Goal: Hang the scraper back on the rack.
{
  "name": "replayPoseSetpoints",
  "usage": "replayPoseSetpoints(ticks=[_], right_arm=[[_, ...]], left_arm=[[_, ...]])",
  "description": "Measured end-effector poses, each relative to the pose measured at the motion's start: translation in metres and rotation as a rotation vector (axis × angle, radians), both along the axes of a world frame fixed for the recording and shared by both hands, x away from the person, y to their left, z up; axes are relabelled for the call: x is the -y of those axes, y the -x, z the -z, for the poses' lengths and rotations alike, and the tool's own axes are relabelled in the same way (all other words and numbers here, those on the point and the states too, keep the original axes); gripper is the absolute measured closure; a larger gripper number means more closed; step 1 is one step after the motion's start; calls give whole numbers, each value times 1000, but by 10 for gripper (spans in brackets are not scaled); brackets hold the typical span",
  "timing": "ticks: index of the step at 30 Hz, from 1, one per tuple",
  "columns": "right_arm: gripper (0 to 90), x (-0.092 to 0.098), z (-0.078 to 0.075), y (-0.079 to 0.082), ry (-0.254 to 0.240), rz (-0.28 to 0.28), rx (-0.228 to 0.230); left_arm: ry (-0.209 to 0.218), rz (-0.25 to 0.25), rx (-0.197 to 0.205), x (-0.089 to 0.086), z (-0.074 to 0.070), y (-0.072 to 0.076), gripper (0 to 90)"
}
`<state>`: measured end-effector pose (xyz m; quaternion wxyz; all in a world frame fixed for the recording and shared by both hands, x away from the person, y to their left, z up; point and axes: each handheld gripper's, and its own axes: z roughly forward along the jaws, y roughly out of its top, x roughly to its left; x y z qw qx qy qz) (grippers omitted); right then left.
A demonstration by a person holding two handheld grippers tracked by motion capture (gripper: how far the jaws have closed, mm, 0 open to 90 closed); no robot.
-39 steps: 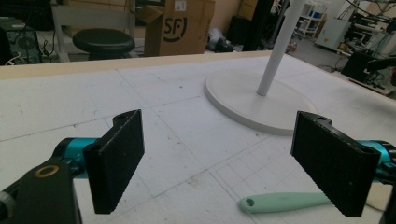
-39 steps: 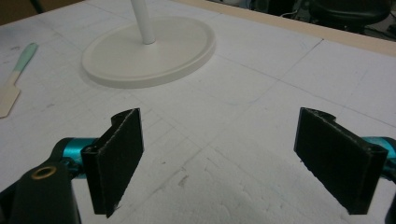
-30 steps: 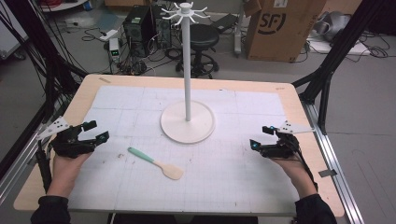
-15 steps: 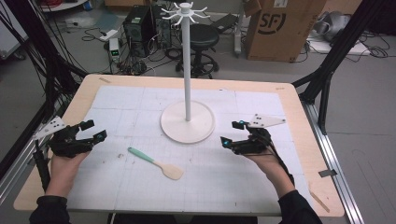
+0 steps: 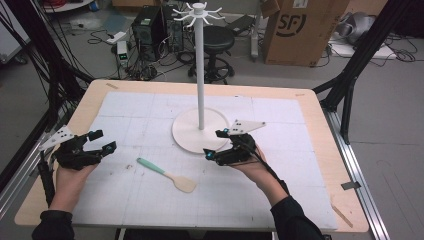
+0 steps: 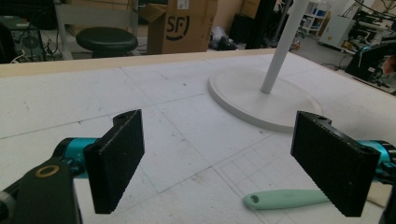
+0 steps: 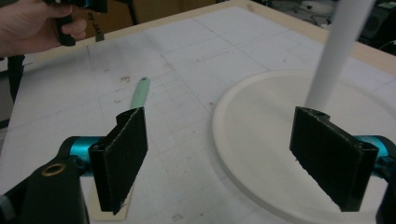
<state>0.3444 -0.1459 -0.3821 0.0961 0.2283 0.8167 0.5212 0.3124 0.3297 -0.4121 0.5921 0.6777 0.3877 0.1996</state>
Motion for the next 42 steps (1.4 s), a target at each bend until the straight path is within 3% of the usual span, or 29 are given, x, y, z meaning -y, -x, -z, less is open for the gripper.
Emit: replayPoseSetpoints(ticks=[11, 18, 23, 28, 35, 42], right_arm=[[278, -61, 13, 2, 54, -85, -37], [328, -88, 22, 6, 87, -112, -71], [393, -111, 32, 14, 153, -146, -99], [454, -123, 42, 16, 218, -157, -114], [555, -131, 50, 18, 264, -163, -134], [632, -139, 56, 24, 320, -174, -111]], left_arm=[[3, -3, -2, -2, -1, 7, 180], [0, -7, -3, -2, 0, 6, 180], [9, -10, -5, -1, 2, 2, 180], [19, -27, -1, -2, 2, 3, 176], [15, -24, -2, -2, 1, 4, 176], [9, -20, -5, -2, 1, 4, 176]])
